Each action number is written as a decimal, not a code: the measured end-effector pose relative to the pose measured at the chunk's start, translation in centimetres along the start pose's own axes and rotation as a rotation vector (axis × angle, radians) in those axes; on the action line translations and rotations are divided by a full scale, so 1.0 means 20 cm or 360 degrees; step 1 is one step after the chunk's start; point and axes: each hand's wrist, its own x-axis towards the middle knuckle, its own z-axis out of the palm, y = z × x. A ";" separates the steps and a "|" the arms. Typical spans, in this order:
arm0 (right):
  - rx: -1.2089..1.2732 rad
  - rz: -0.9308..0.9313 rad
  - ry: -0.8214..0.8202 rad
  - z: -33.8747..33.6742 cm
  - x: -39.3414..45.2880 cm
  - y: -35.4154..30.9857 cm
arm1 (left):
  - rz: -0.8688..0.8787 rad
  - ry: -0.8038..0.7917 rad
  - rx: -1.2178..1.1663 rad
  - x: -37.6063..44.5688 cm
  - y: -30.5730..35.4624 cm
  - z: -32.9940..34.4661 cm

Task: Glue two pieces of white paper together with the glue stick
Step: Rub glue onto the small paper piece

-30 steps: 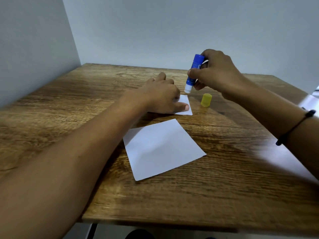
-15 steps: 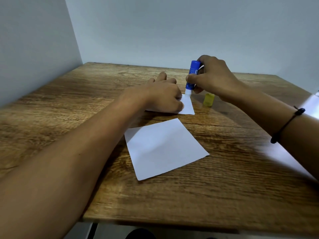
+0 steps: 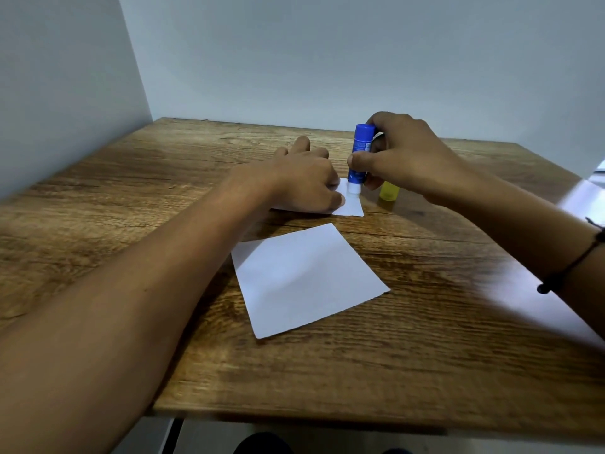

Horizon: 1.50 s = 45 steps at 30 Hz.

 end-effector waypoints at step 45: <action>0.0380 0.0066 0.0228 -0.04 0.09 0.01 | 0.0045 0.0105 -0.0069 -0.01 -0.08 -0.01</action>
